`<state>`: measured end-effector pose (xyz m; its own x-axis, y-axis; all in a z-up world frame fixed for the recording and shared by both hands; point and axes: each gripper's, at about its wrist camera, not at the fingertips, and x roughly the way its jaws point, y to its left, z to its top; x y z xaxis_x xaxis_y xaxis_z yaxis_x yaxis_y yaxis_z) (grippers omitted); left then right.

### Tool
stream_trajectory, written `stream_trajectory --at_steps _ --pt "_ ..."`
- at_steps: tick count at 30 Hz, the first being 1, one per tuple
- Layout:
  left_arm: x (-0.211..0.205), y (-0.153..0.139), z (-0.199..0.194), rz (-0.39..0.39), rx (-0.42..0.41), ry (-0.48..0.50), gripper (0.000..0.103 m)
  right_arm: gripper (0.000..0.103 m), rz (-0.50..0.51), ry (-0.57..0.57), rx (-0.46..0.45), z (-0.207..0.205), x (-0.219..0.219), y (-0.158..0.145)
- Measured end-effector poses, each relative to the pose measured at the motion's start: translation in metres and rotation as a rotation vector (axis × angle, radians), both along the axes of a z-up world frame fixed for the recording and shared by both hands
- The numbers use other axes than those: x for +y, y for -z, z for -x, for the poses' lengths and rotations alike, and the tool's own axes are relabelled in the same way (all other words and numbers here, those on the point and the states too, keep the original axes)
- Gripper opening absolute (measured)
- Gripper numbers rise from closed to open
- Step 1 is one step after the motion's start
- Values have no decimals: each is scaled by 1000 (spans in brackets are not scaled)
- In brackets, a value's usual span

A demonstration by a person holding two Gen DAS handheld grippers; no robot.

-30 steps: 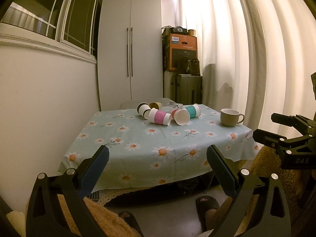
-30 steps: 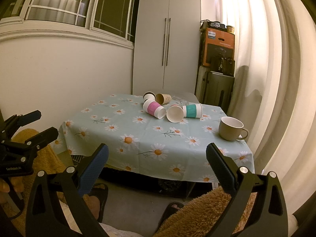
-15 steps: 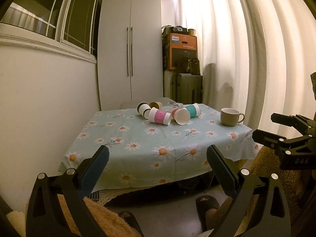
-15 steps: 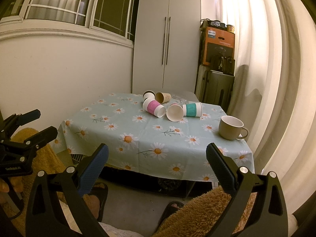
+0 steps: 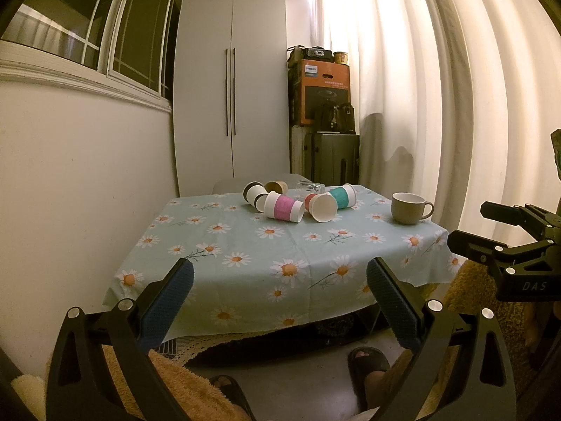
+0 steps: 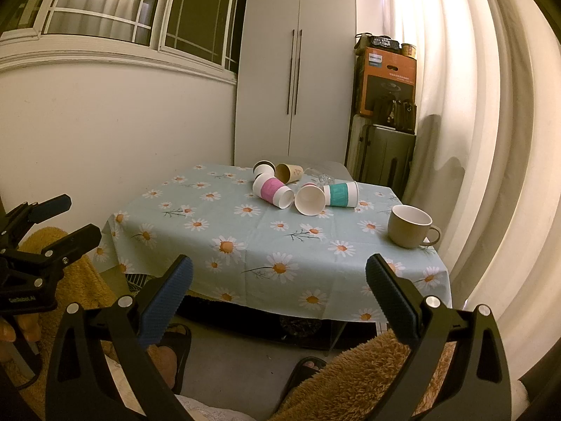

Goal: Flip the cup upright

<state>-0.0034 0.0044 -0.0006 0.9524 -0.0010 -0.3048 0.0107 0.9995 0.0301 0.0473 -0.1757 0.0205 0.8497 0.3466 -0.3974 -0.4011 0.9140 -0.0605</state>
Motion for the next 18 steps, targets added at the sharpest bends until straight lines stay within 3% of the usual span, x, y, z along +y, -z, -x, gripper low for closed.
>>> stream_trajectory --at_steps 18 --pt "-1 0 -4 1 1 0 96 98 1 0 2 0 0 0"
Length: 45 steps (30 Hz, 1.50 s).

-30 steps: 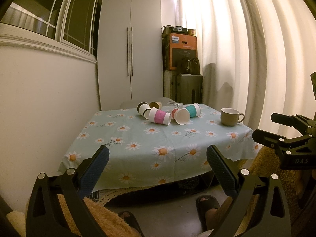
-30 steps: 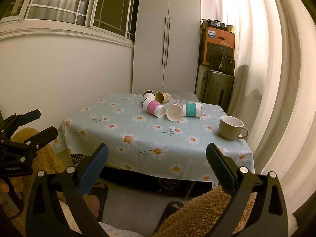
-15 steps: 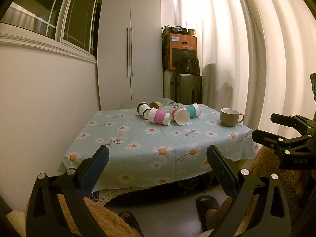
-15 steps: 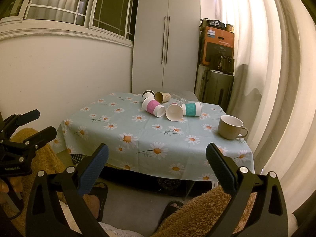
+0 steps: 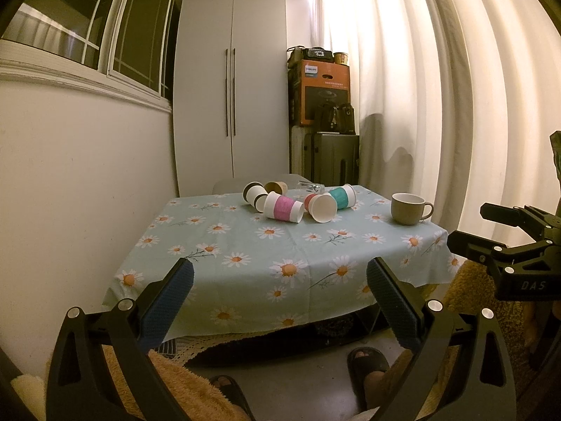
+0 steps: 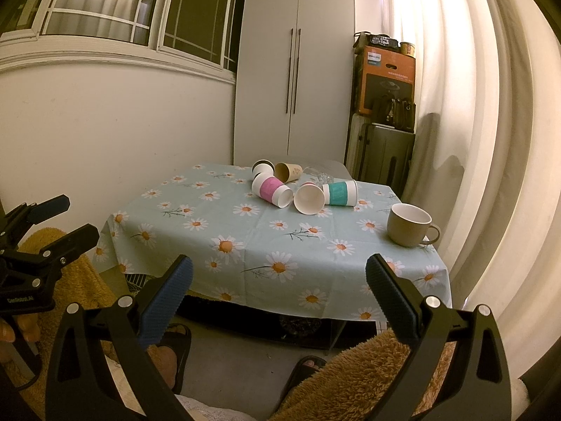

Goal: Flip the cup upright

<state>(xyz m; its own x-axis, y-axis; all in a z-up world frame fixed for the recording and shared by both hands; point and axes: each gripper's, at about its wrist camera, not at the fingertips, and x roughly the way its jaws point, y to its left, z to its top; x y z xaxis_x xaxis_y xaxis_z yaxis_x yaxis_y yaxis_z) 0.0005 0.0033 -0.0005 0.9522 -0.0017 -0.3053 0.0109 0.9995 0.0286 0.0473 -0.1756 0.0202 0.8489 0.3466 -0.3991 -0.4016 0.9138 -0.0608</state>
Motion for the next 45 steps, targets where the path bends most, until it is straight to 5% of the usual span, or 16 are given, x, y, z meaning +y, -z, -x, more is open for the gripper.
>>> stream_trajectory --at_steps 28,31,45 --pt "2 0 -1 16 6 -1 96 98 -6 5 10 -1 -2 -3" --pt "12 -2 -2 88 15 7 96 98 -6 29 39 -4 -5 -1" --pt "55 -40 -86 183 122 61 96 98 19 -87 232 -122 14 -20"
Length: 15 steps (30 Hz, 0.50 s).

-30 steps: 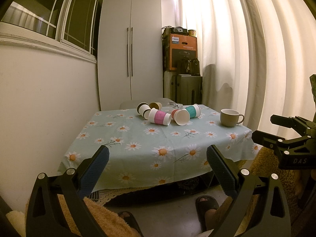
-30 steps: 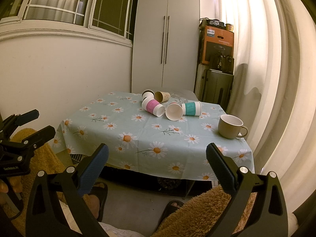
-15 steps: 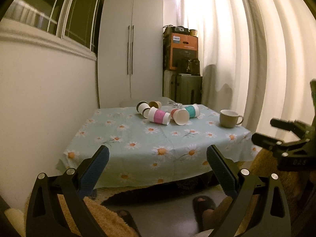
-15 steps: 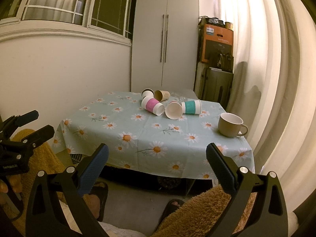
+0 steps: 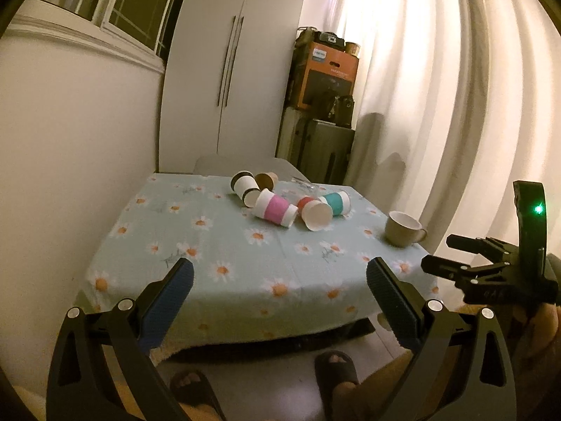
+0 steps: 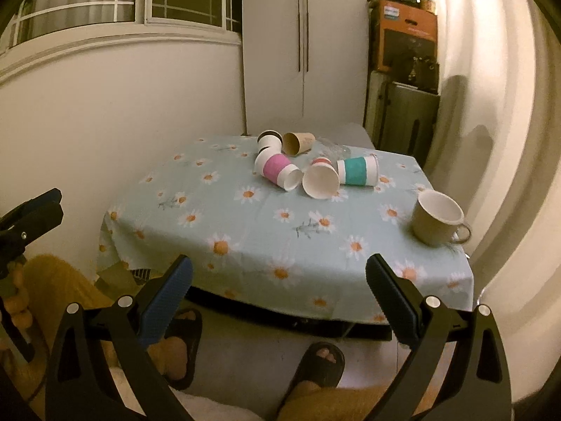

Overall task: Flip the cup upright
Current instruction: 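Move the right tool toward the pink-banded paper cup lying on its side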

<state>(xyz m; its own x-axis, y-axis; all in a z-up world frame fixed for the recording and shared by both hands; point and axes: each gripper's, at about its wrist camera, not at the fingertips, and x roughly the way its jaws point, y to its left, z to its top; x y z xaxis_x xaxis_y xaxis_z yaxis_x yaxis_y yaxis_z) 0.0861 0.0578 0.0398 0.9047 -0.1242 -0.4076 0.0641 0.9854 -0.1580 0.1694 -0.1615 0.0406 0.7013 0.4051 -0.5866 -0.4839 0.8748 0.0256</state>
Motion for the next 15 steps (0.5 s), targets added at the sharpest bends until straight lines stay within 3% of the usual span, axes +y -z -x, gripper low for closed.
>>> stream_trajectory --at_steps 7,11,15 --pt "24 -4 -80 9 74 6 96 98 26 -45 67 -80 15 -9" --pt "34 -1 -119 -18 115 15 96 98 91 -116 102 -119 35 -10" --pt "45 5 -147 2 162 10 96 98 211 -263 28 -143 70 -20"
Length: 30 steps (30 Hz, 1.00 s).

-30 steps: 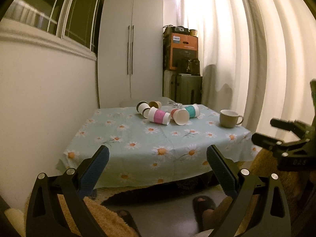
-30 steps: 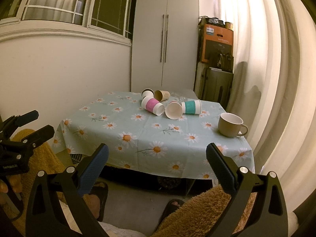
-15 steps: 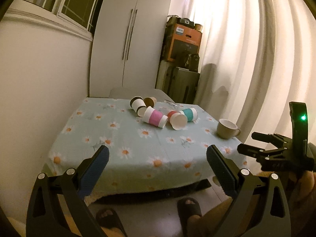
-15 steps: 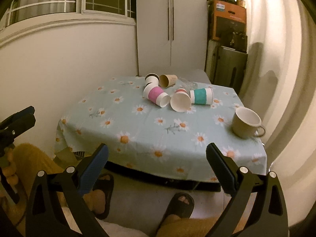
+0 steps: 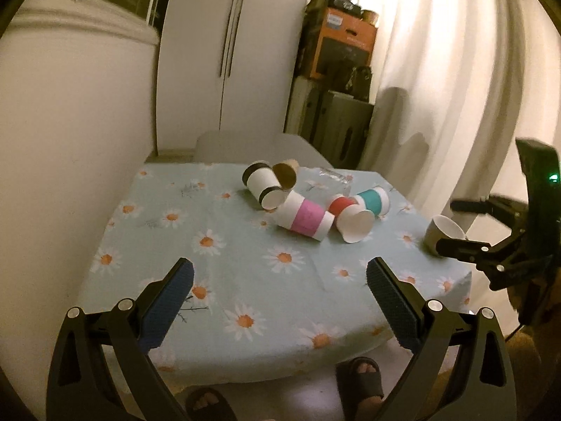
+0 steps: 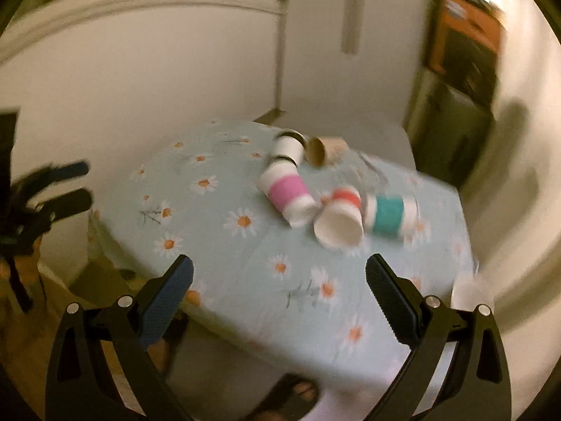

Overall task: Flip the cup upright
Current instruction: 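Move the right tool toward the pink-banded paper cup lying on its side, then close the right gripper on the pink-banded cup and lift it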

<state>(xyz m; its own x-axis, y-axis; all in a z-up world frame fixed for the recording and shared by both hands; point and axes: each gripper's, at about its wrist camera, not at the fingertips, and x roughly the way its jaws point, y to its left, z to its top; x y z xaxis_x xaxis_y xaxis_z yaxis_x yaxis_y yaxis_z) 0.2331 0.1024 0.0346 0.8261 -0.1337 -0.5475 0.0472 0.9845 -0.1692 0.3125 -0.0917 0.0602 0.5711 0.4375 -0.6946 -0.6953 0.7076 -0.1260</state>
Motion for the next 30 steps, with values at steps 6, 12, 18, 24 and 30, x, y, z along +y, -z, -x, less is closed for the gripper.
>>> stream_trajectory --at_steps 6,12,18,24,30 --pt "13 25 -32 53 78 -11 96 98 127 -162 173 -65 54 5" --pt "31 50 -40 134 120 -104 96 98 377 -208 328 -135 115 50" --pt "37 57 -38 117 144 -72 96 97 508 -230 418 -183 148 91" --pt "48 69 -43 176 217 -84 96 84 646 -265 456 -195 168 116" --pt "54 71 -45 189 219 -91 96 84 693 -257 481 -204 168 128"
